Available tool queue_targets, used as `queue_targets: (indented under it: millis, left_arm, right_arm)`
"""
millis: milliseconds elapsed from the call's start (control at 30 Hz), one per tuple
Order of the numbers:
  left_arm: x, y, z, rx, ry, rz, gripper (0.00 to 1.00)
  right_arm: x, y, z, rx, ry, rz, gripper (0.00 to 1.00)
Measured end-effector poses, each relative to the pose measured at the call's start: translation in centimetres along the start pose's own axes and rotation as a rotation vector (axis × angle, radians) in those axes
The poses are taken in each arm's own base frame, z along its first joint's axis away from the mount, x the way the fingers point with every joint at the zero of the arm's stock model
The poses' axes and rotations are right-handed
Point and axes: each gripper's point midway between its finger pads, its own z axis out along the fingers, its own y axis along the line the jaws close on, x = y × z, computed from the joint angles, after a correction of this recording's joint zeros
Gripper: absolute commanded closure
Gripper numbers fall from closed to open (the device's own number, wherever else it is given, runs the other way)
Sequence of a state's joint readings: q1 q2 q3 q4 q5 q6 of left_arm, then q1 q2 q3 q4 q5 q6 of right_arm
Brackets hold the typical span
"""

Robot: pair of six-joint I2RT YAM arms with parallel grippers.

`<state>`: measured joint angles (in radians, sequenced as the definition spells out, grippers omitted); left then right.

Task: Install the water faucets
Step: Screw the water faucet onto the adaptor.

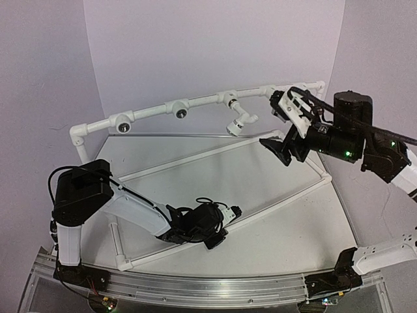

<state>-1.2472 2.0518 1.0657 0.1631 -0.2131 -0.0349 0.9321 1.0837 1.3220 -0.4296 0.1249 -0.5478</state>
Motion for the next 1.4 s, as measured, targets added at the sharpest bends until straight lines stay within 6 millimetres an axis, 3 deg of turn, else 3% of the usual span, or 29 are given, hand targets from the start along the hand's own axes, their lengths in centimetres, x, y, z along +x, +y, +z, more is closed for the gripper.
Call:
queue_targets:
  millis: [167,333,567,833,1200,1400]
  left_arm:
    - [0.0,0.0,0.0,0.000,0.000,0.000,1.00]
    - [0.0,0.0,0.0,0.000,0.000,0.000,1.00]
    - [0.0,0.0,0.0,0.000,0.000,-0.001,1.00]
    - [0.0,0.1,0.0,0.002,0.000,-0.002,1.00]
    - [0.0,0.1,0.0,0.002,0.000,-0.002,1.00]
    - [0.0,0.1,0.0,0.002,0.000,-0.002,1.00]
  right_arm:
    - [0.7,0.4,0.2,-0.024,0.045,-0.411,0.06]
    - [2.0,1.3,2.2,-0.022,0.131,-0.768,0.15]
    - [3.1,2.7,5.4,0.003,0.192,-1.087,0.19]
    - [1.5,1.8,7.2,0.097,0.191,-1.238,0.26]
    - [2.1,2.6,10.4,0.104,0.214,-1.332,0.37]
    - [1.8,0.8,10.8,0.163,0.228,-1.330,0.40]
